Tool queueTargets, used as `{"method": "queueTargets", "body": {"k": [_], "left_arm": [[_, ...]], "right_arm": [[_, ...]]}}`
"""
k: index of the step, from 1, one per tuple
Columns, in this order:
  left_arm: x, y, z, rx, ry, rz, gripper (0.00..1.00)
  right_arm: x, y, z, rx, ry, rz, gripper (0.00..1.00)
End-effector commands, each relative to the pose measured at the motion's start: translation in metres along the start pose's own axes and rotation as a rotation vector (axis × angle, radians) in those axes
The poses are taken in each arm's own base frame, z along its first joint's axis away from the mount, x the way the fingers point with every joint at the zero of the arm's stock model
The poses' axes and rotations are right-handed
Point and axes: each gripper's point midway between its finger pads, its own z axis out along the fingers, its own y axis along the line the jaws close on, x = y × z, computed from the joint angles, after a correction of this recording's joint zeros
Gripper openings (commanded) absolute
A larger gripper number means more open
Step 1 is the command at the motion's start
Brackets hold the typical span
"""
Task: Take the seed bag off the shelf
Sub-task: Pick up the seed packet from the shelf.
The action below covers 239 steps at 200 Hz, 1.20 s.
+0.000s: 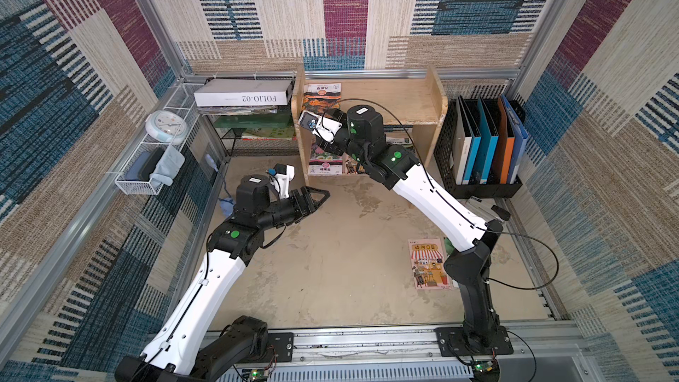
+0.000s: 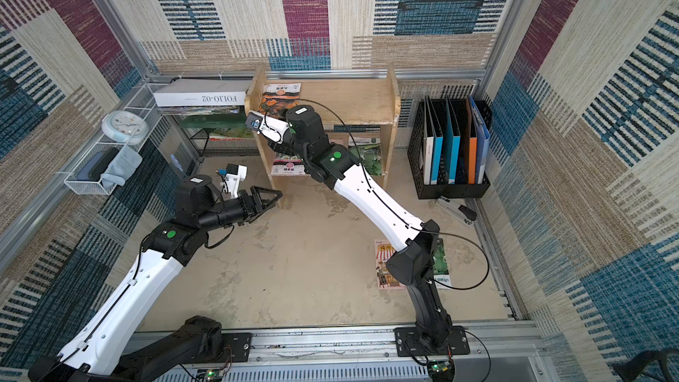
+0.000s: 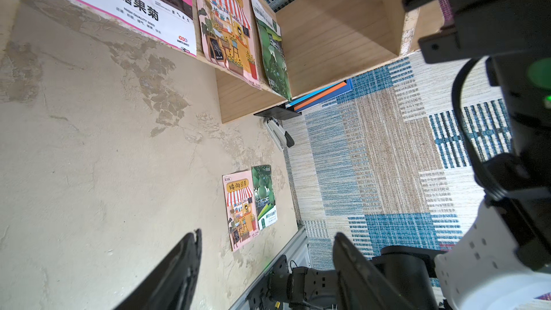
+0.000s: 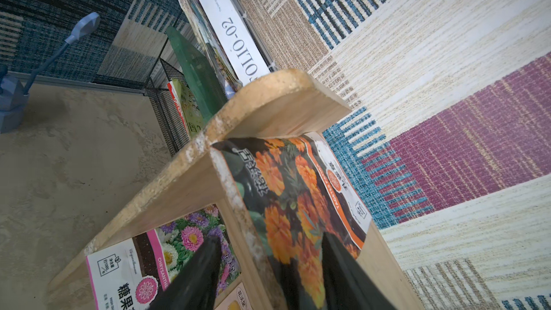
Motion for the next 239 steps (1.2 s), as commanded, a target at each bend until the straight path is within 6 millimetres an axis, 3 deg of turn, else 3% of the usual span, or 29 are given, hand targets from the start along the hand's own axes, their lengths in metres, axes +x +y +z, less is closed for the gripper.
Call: {"method": "queueTargets", "body": {"k": [1, 80, 201, 216, 239], "left_arm": [[-0.001, -0.002, -0.001, 0.001, -0.004, 0.022, 0.73], [-0.001, -0.003, -0.005, -0.004, -0.017, 0.025, 0.73], [-0.003, -0.009, -0.011, 0.008, -0.037, 0.027, 0.73], [-0.004, -0.011, -0.013, 0.013, -0.043, 0.030, 0.73], [-0.005, -0.016, -0.017, 0.020, -0.052, 0.037, 0.73]], "right_arm": [[0.000, -0.001, 0.002, 0.013, 0.004, -0.005, 0.56], [0.001, -0.003, -0.006, -0.005, 0.016, 0.003, 0.32], [-0.002, -0.016, -0.012, 0.058, 0.008, 0.031, 0.09], [-0.003, -0.018, -0.013, 0.066, 0.005, 0.036, 0.00], [-0.004, -0.020, -0.018, 0.070, 0.001, 0.038, 0.00]]}}
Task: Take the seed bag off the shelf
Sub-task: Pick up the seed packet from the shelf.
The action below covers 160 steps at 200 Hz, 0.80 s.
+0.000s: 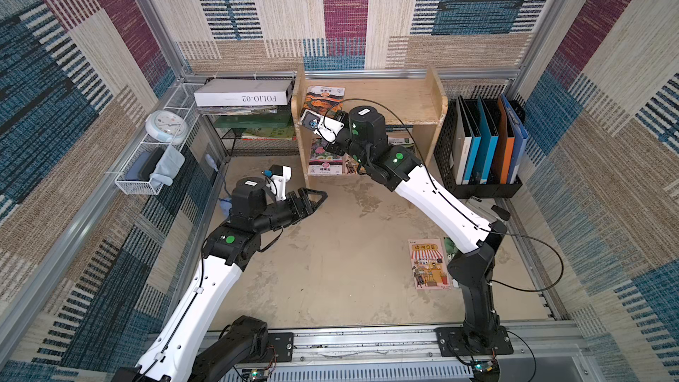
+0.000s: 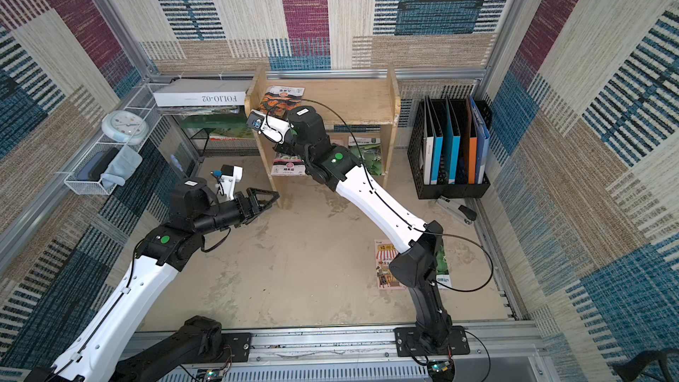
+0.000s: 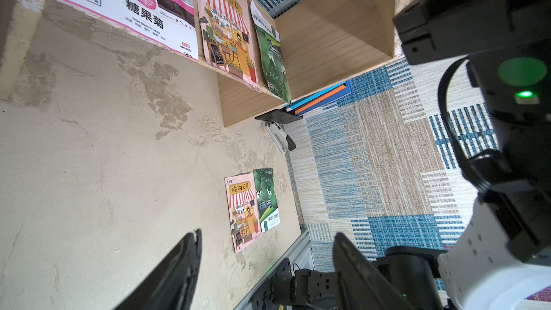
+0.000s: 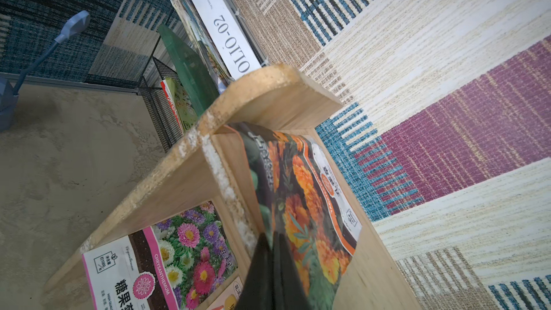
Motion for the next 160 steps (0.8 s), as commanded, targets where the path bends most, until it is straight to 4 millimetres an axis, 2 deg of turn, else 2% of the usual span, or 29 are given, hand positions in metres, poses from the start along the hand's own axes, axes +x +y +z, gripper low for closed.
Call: {"method": "queueTargets", "body": {"k": [1, 41, 76, 115, 160], "left_arm": [[-0.006, -0.011, -0.005, 0.027, -0.023, 0.017, 0.73], [-0.017, -0.025, -0.012, 0.045, -0.061, 0.031, 0.73], [-0.036, -0.048, -0.017, 0.096, -0.111, 0.028, 0.73], [-0.055, -0.072, -0.026, 0.172, -0.164, -0.006, 0.75], [-0.074, -0.094, -0.033, 0.282, -0.191, -0.080, 0.83]], "right_arm": [[-0.006, -0.011, -0.008, 0.036, -0.015, 0.026, 0.00], [-0.010, -0.013, -0.032, 0.037, -0.042, 0.020, 0.00], [-0.008, -0.012, -0.072, 0.032, -0.090, 0.006, 0.00], [0.007, -0.006, -0.112, 0.034, -0.117, -0.036, 0.00], [0.014, 0.002, -0.133, 0.006, -0.139, -0.060, 0.00]]}}
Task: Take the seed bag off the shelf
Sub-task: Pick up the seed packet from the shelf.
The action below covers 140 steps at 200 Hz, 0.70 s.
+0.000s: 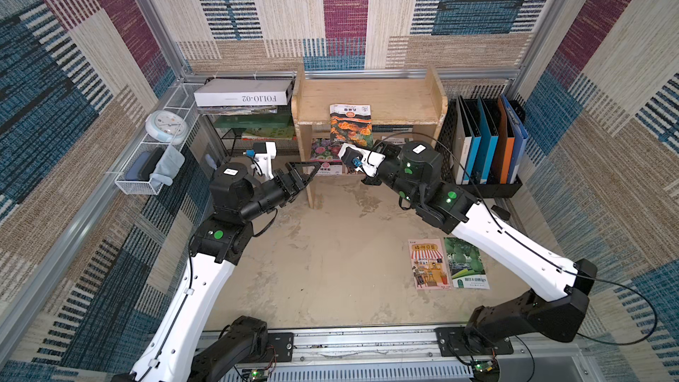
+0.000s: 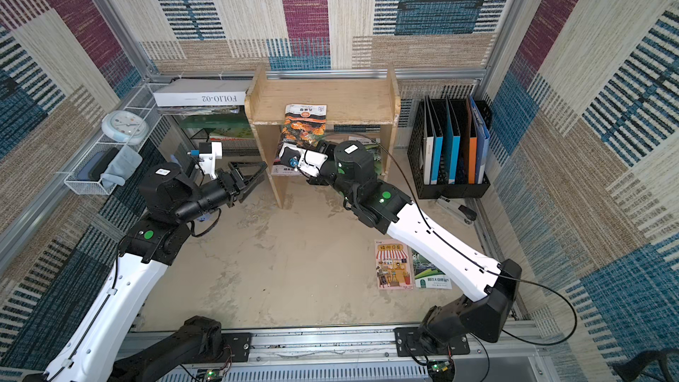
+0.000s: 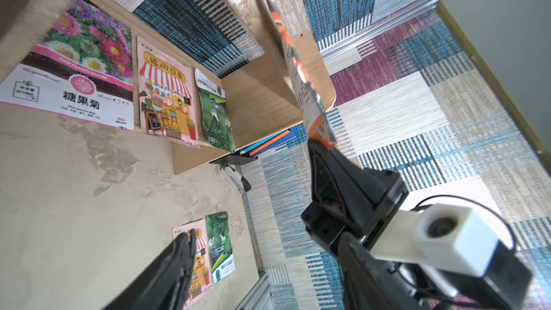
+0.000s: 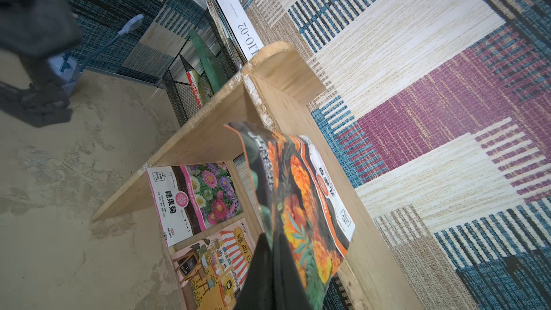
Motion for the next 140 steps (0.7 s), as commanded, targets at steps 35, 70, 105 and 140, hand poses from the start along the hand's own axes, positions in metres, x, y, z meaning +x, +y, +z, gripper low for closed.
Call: {"method": "queueTargets", "body": {"k": [35, 70, 105, 140], "left_arm": [[-0.021, -0.032, 0.011, 0.126, -0.002, -0.092, 0.99], [-0.028, -0.030, 0.027, 0.140, 0.028, -0.143, 0.99], [-0.031, -0.026, 0.038, 0.151, 0.047, -0.173, 0.99], [-0.033, -0.024, 0.041, 0.150, 0.041, -0.180, 0.93]], "right_arm": [[-0.017, 0.007, -0.019, -0.040, -0.123, -0.012, 0.00], [-0.021, 0.015, -0.015, -0.083, -0.148, -0.022, 0.00], [-0.026, 0.021, -0.008, -0.111, -0.165, -0.026, 0.00], [-0.029, 0.030, -0.004, -0.153, -0.186, -0.012, 0.00]]}}
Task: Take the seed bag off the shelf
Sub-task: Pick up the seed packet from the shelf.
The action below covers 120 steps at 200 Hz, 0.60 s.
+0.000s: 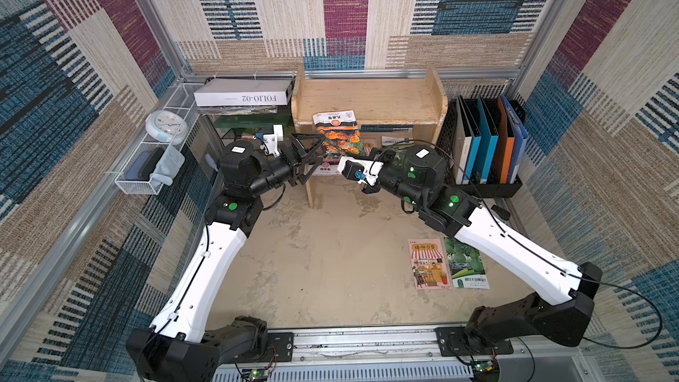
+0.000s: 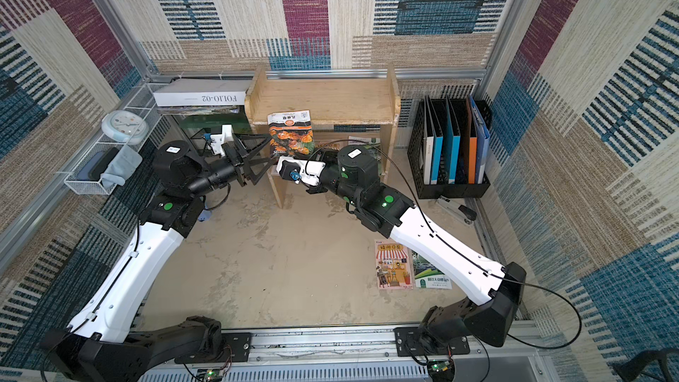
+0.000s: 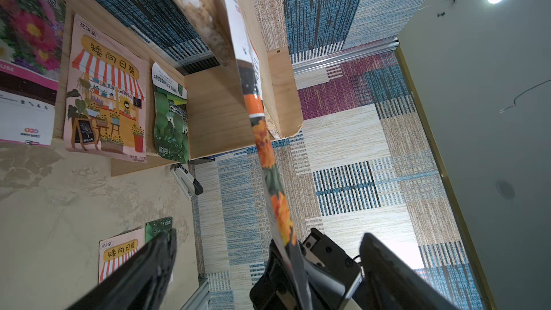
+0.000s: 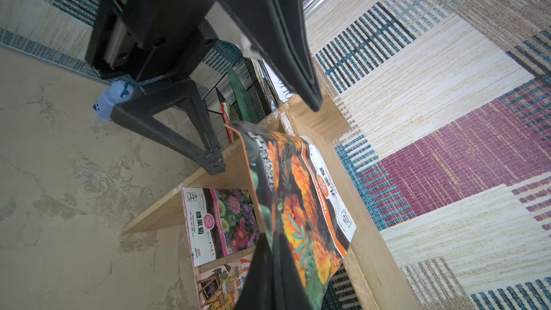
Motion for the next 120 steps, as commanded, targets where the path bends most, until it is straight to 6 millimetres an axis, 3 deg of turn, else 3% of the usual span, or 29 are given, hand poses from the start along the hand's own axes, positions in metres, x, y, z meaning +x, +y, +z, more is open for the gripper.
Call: {"method": "queueTargets", "body": {"k": [1, 40, 120], "left_arm": [[-0.002, -0.013, 0.000, 0.047, 0.000, 0.022, 0.93], [-0.003, -0.010, 0.003, 0.045, 0.006, 0.015, 0.71], [-0.008, 0.005, 0.009, 0.012, -0.010, 0.010, 0.55]], "right_arm": [[-0.006, 0.006, 0.003, -0.033, -0.032, 0.017, 0.00], [-0.004, 0.018, 0.005, -0.065, -0.041, 0.032, 0.00], [-0.015, 0.028, 0.003, -0.092, -0.071, 0.040, 0.00]]}}
